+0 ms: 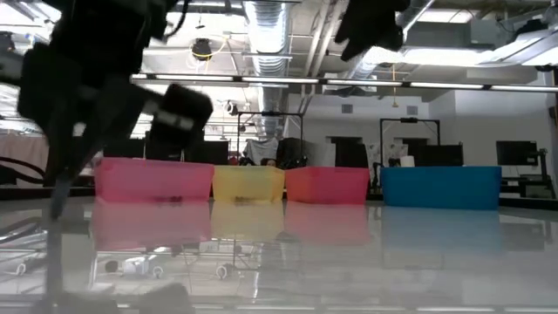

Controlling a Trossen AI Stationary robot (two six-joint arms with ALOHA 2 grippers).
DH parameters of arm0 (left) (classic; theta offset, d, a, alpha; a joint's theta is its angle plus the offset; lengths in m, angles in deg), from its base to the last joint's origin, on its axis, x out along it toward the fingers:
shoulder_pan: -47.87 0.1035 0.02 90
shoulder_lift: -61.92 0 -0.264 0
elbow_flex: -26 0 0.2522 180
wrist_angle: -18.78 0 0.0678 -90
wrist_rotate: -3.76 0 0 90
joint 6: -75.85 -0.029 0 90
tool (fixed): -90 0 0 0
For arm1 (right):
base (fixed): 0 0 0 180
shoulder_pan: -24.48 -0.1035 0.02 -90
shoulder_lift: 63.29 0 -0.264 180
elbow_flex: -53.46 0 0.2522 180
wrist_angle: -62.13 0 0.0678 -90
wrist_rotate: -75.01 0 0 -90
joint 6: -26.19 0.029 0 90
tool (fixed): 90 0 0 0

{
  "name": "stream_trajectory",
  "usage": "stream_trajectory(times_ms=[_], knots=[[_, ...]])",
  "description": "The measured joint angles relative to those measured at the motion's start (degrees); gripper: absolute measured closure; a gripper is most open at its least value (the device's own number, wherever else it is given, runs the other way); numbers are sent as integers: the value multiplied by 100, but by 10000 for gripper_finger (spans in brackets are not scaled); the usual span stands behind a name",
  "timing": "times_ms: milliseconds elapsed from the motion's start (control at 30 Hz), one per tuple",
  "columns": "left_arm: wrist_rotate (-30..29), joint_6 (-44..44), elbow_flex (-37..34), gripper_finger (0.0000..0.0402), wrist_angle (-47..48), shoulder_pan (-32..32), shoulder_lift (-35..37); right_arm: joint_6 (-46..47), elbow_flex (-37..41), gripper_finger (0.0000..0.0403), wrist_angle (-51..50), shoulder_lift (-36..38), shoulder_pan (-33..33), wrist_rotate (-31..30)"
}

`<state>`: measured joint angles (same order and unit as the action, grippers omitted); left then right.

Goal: Sort crayons
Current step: Put the blue crayon into the red bin

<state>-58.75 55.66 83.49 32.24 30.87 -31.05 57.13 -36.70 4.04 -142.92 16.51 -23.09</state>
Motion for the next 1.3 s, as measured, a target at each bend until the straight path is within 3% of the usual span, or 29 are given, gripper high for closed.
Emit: stream_trajectory(times_ms=[200, 633, 900, 1300], knots=[[-597, 488, 0, 400, -3, 151, 736, 299, 2, 255, 335, 304, -526, -519], [-1775, 1614, 0, 401, -877, 876, 2081, 975, 0, 255, 254, 722, -2104, -3248], [-2434, 2070, 0, 401, -1756, 918, 2267, 1370, 0, 255, 192, 433, -2547, -3854], [-3132, 2281, 2, 401, -2397, 916, 2265, 1232, 0, 229, 606, -352, -2186, -3850]])
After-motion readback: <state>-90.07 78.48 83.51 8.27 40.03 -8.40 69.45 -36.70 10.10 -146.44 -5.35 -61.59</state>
